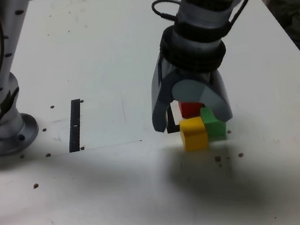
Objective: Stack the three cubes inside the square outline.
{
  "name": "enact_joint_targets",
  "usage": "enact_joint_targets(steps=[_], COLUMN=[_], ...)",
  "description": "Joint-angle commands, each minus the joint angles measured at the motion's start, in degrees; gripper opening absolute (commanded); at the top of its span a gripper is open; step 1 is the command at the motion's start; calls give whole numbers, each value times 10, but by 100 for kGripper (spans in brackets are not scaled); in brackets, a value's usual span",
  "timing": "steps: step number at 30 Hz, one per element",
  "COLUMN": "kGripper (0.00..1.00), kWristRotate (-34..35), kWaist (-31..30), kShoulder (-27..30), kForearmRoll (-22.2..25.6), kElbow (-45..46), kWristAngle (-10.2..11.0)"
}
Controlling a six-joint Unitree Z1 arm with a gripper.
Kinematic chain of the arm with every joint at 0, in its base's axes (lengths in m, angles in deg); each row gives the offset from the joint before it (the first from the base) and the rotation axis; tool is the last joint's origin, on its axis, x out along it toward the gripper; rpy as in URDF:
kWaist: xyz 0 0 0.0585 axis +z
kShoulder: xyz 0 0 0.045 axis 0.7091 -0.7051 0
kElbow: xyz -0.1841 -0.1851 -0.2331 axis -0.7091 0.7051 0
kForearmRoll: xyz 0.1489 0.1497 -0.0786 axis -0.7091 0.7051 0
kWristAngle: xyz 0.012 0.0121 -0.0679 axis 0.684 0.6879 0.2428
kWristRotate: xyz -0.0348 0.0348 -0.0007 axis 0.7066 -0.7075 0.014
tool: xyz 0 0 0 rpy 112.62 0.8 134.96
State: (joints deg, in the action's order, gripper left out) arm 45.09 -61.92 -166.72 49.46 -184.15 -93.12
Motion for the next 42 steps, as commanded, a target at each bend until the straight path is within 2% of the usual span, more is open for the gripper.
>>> enact_joint_targets(steps=[1, 11, 21, 29, 36, 42], kGripper=[98, 97, 97, 95, 85, 65], kWristRotate=[0, -8, -18, -20, -20, -16], kWaist=[-3, -13, -20, -20, -20, -20], kShoulder=[-7, -24, -31, -30, -31, -31], kForearmRoll=[2, -14, -84, -102, -119, -150], kElbow=[-2, 7, 63, 76, 85, 104], kWristAngle=[-2, -6, -11, -11, -16, -25])
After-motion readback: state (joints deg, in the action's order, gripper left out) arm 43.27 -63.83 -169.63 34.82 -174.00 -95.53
